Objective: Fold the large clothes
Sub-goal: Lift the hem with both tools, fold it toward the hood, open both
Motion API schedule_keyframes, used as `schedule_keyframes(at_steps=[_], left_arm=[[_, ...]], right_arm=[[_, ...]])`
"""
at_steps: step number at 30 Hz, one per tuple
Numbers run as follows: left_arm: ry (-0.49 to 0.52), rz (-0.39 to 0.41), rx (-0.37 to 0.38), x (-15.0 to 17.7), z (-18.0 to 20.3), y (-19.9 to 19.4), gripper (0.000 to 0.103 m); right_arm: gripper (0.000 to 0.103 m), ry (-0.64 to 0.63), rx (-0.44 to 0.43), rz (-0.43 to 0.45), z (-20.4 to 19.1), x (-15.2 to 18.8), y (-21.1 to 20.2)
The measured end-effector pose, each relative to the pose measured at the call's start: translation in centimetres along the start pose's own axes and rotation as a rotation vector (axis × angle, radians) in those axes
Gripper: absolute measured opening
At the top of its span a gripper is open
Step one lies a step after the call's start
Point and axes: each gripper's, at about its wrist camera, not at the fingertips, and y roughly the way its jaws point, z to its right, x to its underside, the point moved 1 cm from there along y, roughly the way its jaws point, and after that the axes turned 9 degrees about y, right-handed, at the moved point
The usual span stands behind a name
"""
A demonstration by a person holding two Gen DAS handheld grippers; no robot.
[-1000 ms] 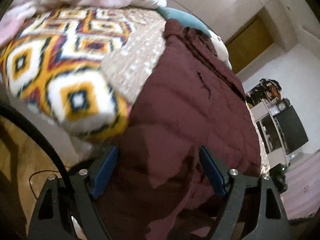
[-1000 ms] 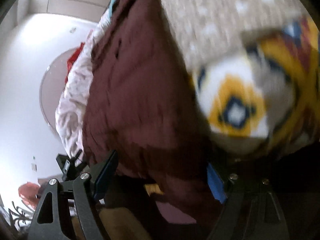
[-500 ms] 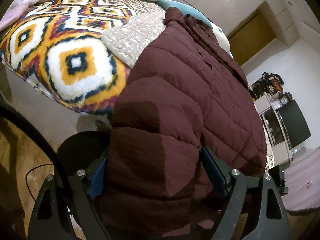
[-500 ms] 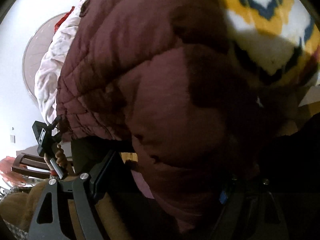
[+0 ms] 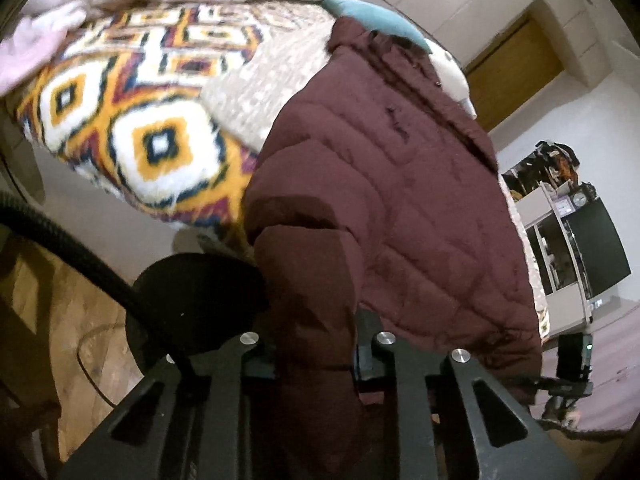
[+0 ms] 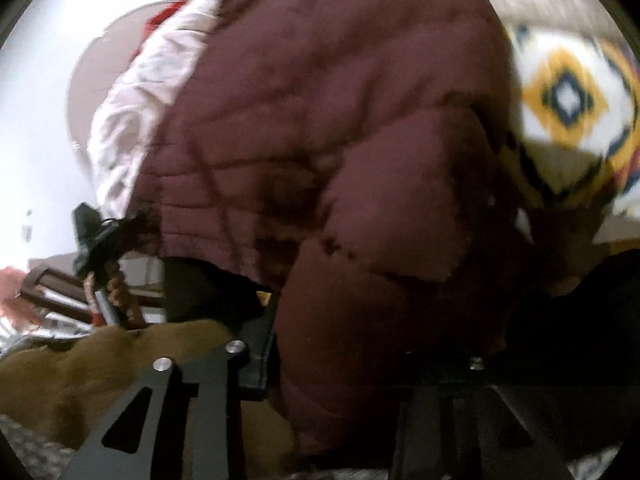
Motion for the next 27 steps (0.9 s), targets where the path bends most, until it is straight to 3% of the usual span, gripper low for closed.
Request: schedule_keyframes(at_steps=[6, 11, 15, 19, 23, 27], left_arm=[[0.015, 0.082, 0.085, -3.4, 2.9, -4.9, 0.020], [0.058, 0.142, 0.120, -9.1, 5.3, -6.9, 0.020], [0.035, 0.174, 0.110, -14.0, 5.5, -5.9, 0.020], [0.014, 0.173, 0.075, -18.4, 5.5, -2.4, 0.020], [0.007, 0.131, -0.014, -22.0, 5.9, 2.8, 0.021], [-0.055, 0.057, -0.100, -23.8, 4.6, 8.8, 0.028]], right_arm=[[0.031, -0.058, -0.184, 0.117, -4.3, -2.0, -6.2], [0.031, -0.061, -0.293, 0.238, -5.7, -7.4, -10.3], [0.031, -0.005, -0.288, 0.325, -4.9, -14.0, -11.0], [0.031, 0.115, -0.262, 0.361, -2.4, -20.1, -9.1], [0.030, 0.232, -0.196, 0.367, 1.0, -24.5, -6.8], [0.030, 0.306, -0.102, 0.356, 2.8, -27.5, -4.2]])
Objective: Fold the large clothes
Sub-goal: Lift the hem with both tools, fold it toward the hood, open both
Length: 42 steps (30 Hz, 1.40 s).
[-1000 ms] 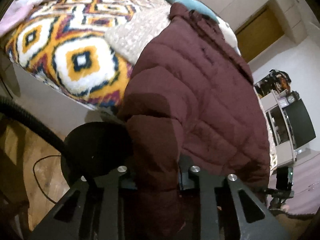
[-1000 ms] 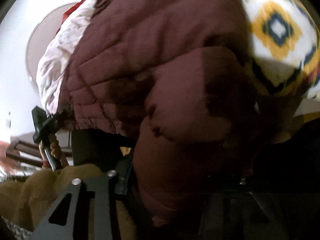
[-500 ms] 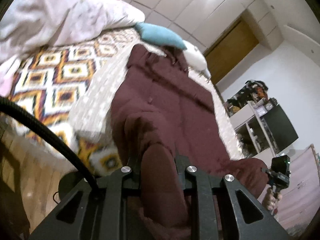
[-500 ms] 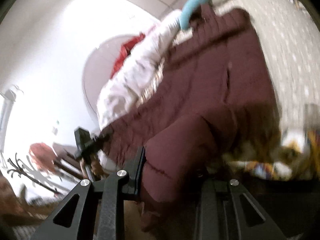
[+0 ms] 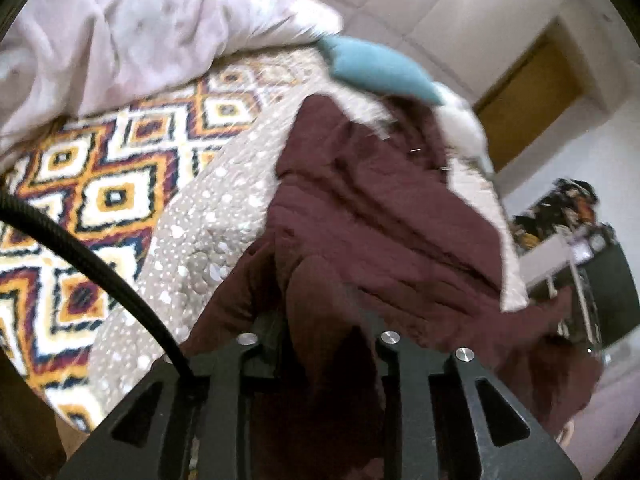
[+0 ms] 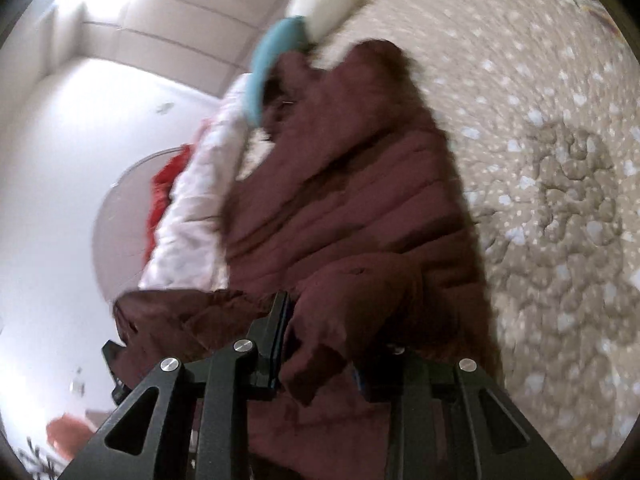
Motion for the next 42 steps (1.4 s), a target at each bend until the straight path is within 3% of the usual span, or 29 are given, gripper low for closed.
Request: schedule_keyframes(at_steps=[5, 8, 10, 11, 12, 13, 16, 19, 22, 26, 29, 33, 34, 38, 39, 42], left_arm=[[-0.080, -0.033, 0.028, -0.9, -1.7, 3.3, 0.042], [-0.112, 0.015, 0.151, -1.7, -2.2, 2.0, 0.060], [-0.145, 0.080, 0.246, -2.2, -3.0, 0.0, 0.078], [-0.162, 0.110, 0.271, -2.4, -3.2, -0.8, 0.081], [-0.176, 0.148, 0.282, -2.8, -3.6, -1.9, 0.083], [-0.178, 0.182, 0.283, -3.2, -4.0, -3.0, 0.084], [-0.160, 0.218, 0.252, -4.2, -4.7, -4.7, 0.084], [-0.105, 0.235, 0.183, -4.8, -4.8, -6.2, 0.084], [-0.019, 0.240, 0.109, -4.2, -4.3, -6.8, 0.084], [0.076, 0.193, 0.089, -2.8, -4.1, -5.6, 0.084], [0.117, 0.136, 0.046, -1.9, -4.1, -3.4, 0.085], [0.082, 0.129, 0.044, -1.3, -5.4, -2.0, 0.085], [0.071, 0.129, 0.049, -1.3, -5.7, -1.9, 0.084], [0.053, 0.121, 0.059, -1.3, -6.8, -1.2, 0.085], [0.059, 0.116, 0.065, -1.2, -7.0, -1.0, 0.085], [0.096, 0.091, 0.108, -1.1, -6.6, -0.1, 0.089]], right_arm=[[0.032, 0.016, 0.090, 0.013, 0.3, -1.0, 2.3], [0.039, 0.018, 0.040, 0.005, -0.1, -1.8, 1.7], [0.055, 0.026, -0.021, 0.020, -0.4, -2.0, 0.7], [0.059, 0.026, -0.055, 0.036, -0.6, -2.2, -0.1], [0.072, 0.017, -0.059, 0.072, -0.8, -2.4, -1.1], [0.080, 0.006, -0.051, 0.113, -1.0, -2.6, -2.0], [0.080, -0.005, -0.036, 0.178, -1.9, -3.1, -4.3], [0.080, -0.092, -0.027, 0.196, -5.1, -2.3, -5.3], [0.080, -0.211, -0.093, 0.095, -9.7, 0.2, -3.6], [0.080, -0.467, -0.146, -0.090, -17.4, 6.3, 1.9], [0.079, -0.556, -0.214, -0.250, -21.0, 10.5, 7.2], [0.077, -0.582, -0.282, -0.429, -22.8, 14.8, 13.7], [0.077, -0.589, -0.236, -0.442, -22.7, 15.6, 15.7], [0.077, -0.629, 0.138, -0.358, -20.6, 15.8, 22.5], [0.076, -0.621, 0.181, -0.357, -19.9, 15.4, 23.6], [0.076, -0.619, 0.184, -0.335, -19.3, 15.2, 24.3]])
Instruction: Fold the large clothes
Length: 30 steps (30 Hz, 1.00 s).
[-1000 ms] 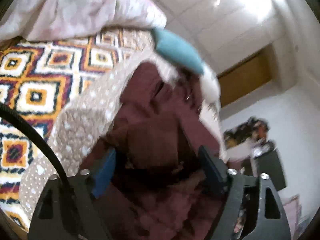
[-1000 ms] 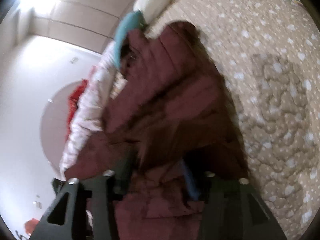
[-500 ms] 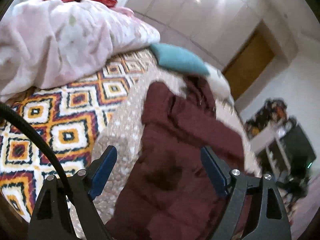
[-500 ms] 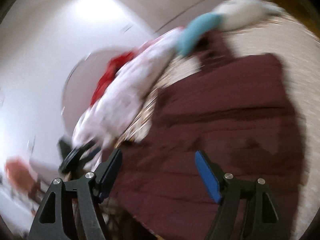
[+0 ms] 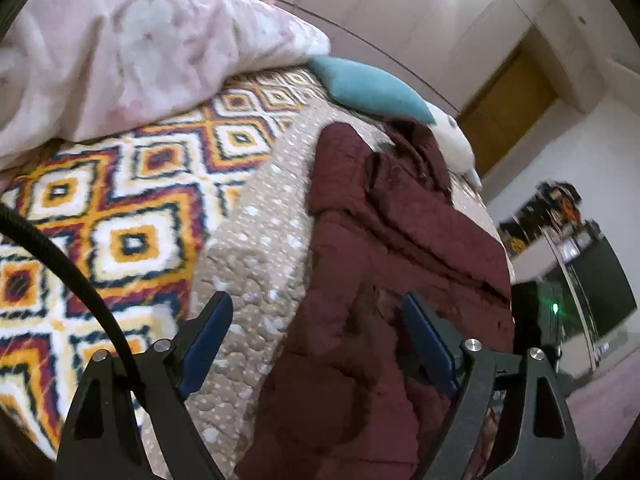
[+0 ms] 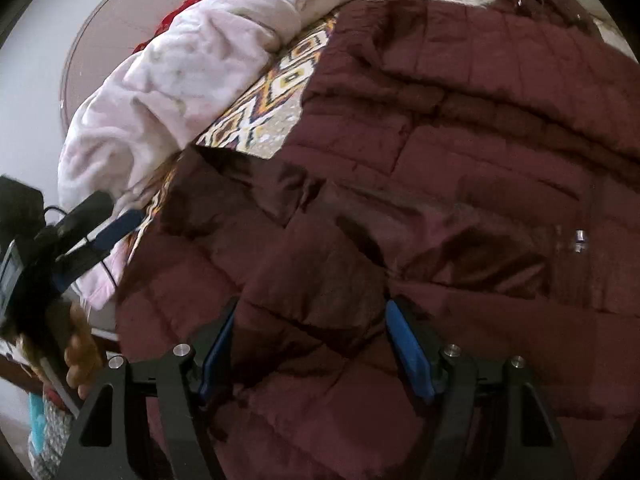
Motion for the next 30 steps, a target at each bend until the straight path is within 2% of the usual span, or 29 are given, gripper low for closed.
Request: schedule_keyframes(at_steps=[2, 5, 7, 8, 11, 13, 14, 17, 19, 23, 26, 30], left_arm=[[0.038, -0.031, 0.023, 0.1, 0.4, 1.2, 0.090], [0.082, -0.069, 0.038, 0.3, 1.3, 3.0, 0.090], [0.092, -0.096, 0.038, 0.4, 1.8, 3.9, 0.090], [0.102, -0.101, 0.040, 0.5, 2.1, 4.1, 0.090], [0.167, -0.109, 0.015, 0.5, 3.4, 4.2, 0.090], [0.191, -0.120, 0.007, 0.6, 3.9, 4.3, 0.079], [0.194, -0.126, -0.003, 0.6, 4.0, 4.3, 0.079], [0.180, -0.126, -0.010, 0.4, 4.0, 4.5, 0.079], [0.149, -0.120, 0.003, 0.2, 3.8, 4.6, 0.079], [0.048, -0.117, 0.066, -0.5, 2.9, 5.2, 0.083], [0.003, -0.115, 0.096, -0.8, 2.6, 5.5, 0.084], [0.025, -0.141, 0.081, -0.8, 3.0, 6.3, 0.084]], right_arm=[[0.076, -0.013, 0.003, 0.004, -0.3, 0.0, -0.3], [0.076, 0.054, -0.093, 0.024, 0.8, -1.0, -2.6], [0.077, 0.082, -0.145, 0.077, 2.0, -1.2, -6.2], [0.077, 0.085, -0.141, 0.114, 2.8, -1.1, -8.5], [0.077, 0.098, -0.086, 0.230, 6.5, 0.1, -16.4], [0.079, 0.121, -0.015, 0.285, 9.2, 1.1, -19.9], [0.080, 0.148, 0.062, 0.326, 11.8, 2.2, -22.5], [0.082, 0.250, 0.184, 0.377, 17.9, 4.1, -26.3], [0.082, 0.315, 0.202, 0.377, 20.9, 5.0, -27.3], [0.082, 0.414, 0.139, 0.364, 25.4, 6.3, -26.9], [0.082, 0.430, 0.078, 0.336, 26.7, 6.2, -25.0], [0.082, 0.442, 0.044, 0.328, 26.7, 5.8, -22.9]])
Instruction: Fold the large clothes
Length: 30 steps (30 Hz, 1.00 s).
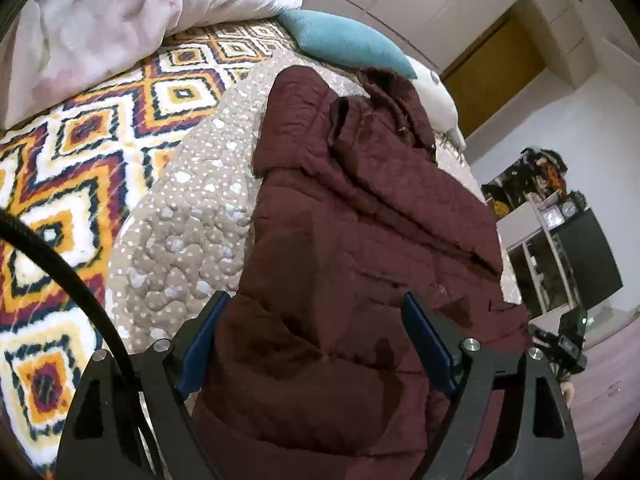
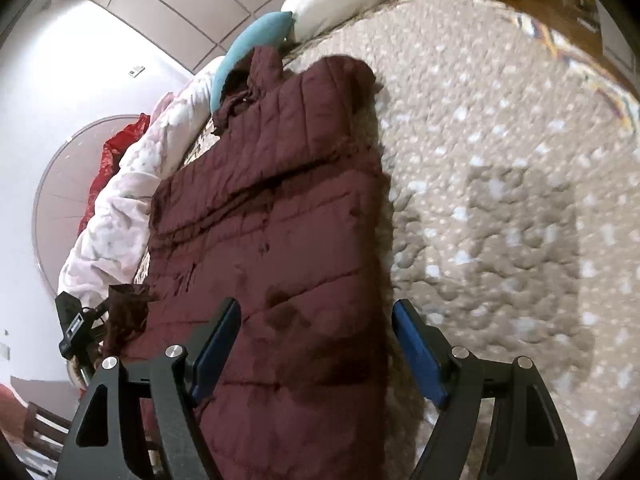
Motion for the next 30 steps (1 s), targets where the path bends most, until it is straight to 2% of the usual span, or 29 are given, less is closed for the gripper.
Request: schedule_keyframes(at_steps=[4, 7, 8, 12, 14, 17, 18, 19, 20, 21, 22, 26, 30], left_arm=[[0.058, -0.008, -0.011, 0.2, 0.8, 0.1, 0.083], [0.119, -0.005, -0.019, 0.3, 1.3, -0.4, 0.071], [0.131, -0.004, -0.016, 0.4, 1.3, -0.5, 0.071], [0.128, -0.027, 0.007, 0.2, 0.9, -0.1, 0.071], [0.125, -0.060, 0.017, 0.2, 0.8, 0.7, 0.078], [0.074, -0.098, 0.018, 0.0, 0.2, 2.0, 0.079], [0.066, -0.097, 0.008, 0.0, 0.1, 2.0, 0.075], [0.062, -0.089, -0.026, 0.1, 0.2, 1.7, 0.057], [0.060, -0.079, -0.068, 0.2, 0.3, 1.3, 0.045], [0.056, -0.071, -0.097, 0.3, 0.4, 0.9, 0.028], [0.046, -0.056, -0.120, 0.4, 0.4, 0.2, 0.020], [0.017, 0.037, -0.121, 0.6, 1.2, -3.8, 0.015], [-0.001, 0.153, -0.101, 0.5, 2.9, -8.8, 0.014]], right_arm=[[0.082, -0.049, -0.016, 0.046, -1.6, 0.5, -0.9], [0.082, -0.115, -0.020, 0.058, -3.1, 1.1, -1.7], [0.082, -0.128, -0.025, 0.055, -3.3, 1.0, -1.7], [0.083, -0.163, -0.046, -0.017, -3.4, 0.8, -0.5], [0.083, -0.148, -0.044, -0.058, -2.8, 0.7, 0.9], [0.081, -0.110, -0.034, -0.092, -1.8, 0.8, 2.7], [0.074, -0.113, -0.001, -0.085, -1.9, 1.0, 3.0], [0.059, -0.123, 0.044, -0.066, -2.1, 1.1, 3.0], [0.053, -0.131, 0.057, -0.052, -2.4, 1.3, 2.8], [0.042, -0.137, 0.051, -0.031, -2.8, 1.4, 2.1], [0.034, -0.142, 0.049, -0.017, -3.2, 1.4, 1.6], [0.027, -0.235, 0.058, 0.075, -6.4, 2.3, -2.6], [0.026, -0.274, 0.009, 0.149, -8.9, 3.0, -6.7]])
